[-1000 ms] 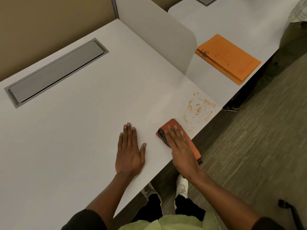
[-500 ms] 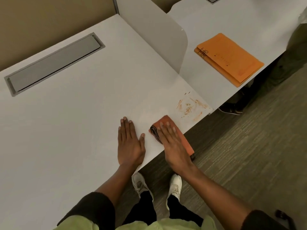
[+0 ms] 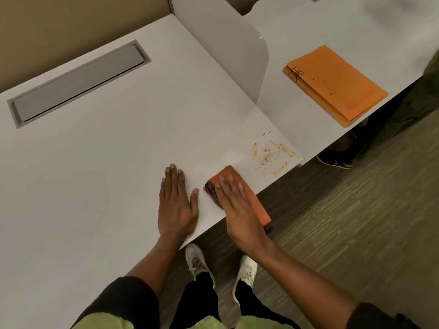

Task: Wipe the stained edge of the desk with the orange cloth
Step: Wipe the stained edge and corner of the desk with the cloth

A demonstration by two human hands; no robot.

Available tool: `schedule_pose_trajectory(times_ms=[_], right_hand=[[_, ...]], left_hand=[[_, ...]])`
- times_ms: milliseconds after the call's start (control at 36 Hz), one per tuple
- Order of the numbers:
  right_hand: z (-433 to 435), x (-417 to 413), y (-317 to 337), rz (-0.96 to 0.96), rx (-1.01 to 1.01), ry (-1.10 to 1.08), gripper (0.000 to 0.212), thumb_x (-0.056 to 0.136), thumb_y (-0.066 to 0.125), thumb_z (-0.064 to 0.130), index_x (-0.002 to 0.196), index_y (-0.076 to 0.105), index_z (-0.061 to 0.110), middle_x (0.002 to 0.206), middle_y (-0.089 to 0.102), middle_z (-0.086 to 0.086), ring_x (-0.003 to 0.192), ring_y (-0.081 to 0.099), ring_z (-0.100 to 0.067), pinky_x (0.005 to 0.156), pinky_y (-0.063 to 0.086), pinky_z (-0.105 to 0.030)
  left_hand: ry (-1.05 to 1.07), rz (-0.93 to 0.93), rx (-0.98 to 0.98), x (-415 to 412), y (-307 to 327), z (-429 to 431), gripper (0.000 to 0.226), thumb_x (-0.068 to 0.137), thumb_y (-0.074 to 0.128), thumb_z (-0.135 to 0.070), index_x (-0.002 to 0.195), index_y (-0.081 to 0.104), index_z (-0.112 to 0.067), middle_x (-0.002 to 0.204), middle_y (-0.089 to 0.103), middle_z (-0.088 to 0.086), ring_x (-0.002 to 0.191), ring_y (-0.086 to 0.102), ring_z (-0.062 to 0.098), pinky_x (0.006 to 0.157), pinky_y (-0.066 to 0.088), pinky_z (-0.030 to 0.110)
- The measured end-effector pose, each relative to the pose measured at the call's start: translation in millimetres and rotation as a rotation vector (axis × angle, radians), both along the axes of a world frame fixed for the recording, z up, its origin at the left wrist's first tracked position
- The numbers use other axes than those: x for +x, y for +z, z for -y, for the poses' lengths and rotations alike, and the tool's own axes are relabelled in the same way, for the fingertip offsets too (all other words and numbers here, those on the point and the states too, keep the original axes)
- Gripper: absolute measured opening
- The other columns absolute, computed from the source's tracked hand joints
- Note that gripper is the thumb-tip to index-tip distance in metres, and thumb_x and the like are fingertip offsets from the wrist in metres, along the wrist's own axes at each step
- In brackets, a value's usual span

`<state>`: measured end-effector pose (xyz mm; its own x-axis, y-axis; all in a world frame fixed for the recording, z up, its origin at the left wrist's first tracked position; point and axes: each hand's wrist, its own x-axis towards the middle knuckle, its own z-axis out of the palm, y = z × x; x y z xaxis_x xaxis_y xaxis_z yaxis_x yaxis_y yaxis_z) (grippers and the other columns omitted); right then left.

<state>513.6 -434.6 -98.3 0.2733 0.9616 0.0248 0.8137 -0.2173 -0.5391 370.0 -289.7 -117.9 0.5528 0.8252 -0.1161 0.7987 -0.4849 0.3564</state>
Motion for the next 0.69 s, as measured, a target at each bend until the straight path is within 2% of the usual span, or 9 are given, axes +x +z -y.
schedule_pose_trajectory(times_ms=[83, 306, 528, 611, 694], right_hand=[[-2.3, 12.3, 2.0, -0.004, 0.007, -0.041, 0.086, 0.089, 0.049, -0.014, 0.165, 0.019, 0.009, 0.175, 0.011, -0.01, 0.164, -0.001, -0.026, 0.133, 0.011, -0.052], [-59.7, 44.2, 8.2, 0.027, -0.039, -0.168, 0.083, 0.096, 0.05, -0.009, 0.167, 0.009, 0.008, 0.176, 0.0, -0.011, 0.163, -0.01, -0.029, 0.134, 0.0, -0.047], [12.1, 1.9, -1.8, -0.005, 0.027, 0.018, 0.093, 0.085, 0.051, -0.015, 0.166, 0.014, 0.008, 0.176, 0.007, -0.011, 0.164, -0.007, -0.026, 0.133, 0.012, -0.052], [8.7, 18.4, 2.7, -0.012, 0.016, -0.022, 0.089, 0.086, 0.05, -0.016, 0.166, 0.019, 0.008, 0.175, 0.012, -0.011, 0.164, -0.003, -0.026, 0.133, 0.012, -0.051], [-27.0, 48.0, 8.6, 0.005, -0.016, -0.099, 0.089, 0.088, 0.05, -0.016, 0.166, 0.015, 0.009, 0.176, 0.008, -0.011, 0.164, -0.006, -0.028, 0.134, 0.005, -0.049]], left_hand=[[0.005, 0.001, 0.014, 1.3, -0.2, -0.2, 0.074, 0.115, 0.028, -0.051, 0.176, 0.003, -0.016, 0.184, -0.013, -0.002, 0.17, -0.016, 0.011, 0.136, -0.01, 0.029], [0.018, -0.008, 0.018, -0.5, -2.0, 2.0, 0.075, 0.114, 0.025, -0.055, 0.176, 0.004, -0.018, 0.184, -0.009, -0.002, 0.17, -0.014, 0.011, 0.136, -0.006, 0.031], [0.016, 0.011, 0.014, 0.9, -0.6, 0.7, 0.077, 0.113, 0.025, -0.056, 0.177, 0.007, -0.016, 0.185, -0.006, 0.0, 0.17, -0.012, 0.011, 0.138, -0.002, 0.034], [0.012, 0.009, 0.027, 0.6, -1.4, -0.1, 0.077, 0.113, 0.027, -0.056, 0.177, 0.009, -0.016, 0.186, -0.004, -0.001, 0.171, -0.012, 0.012, 0.138, 0.0, 0.035], [0.016, 0.008, 0.035, 1.1, -1.7, 0.8, 0.077, 0.113, 0.027, -0.056, 0.177, 0.009, -0.017, 0.186, -0.005, -0.002, 0.17, -0.012, 0.011, 0.139, 0.002, 0.037]])
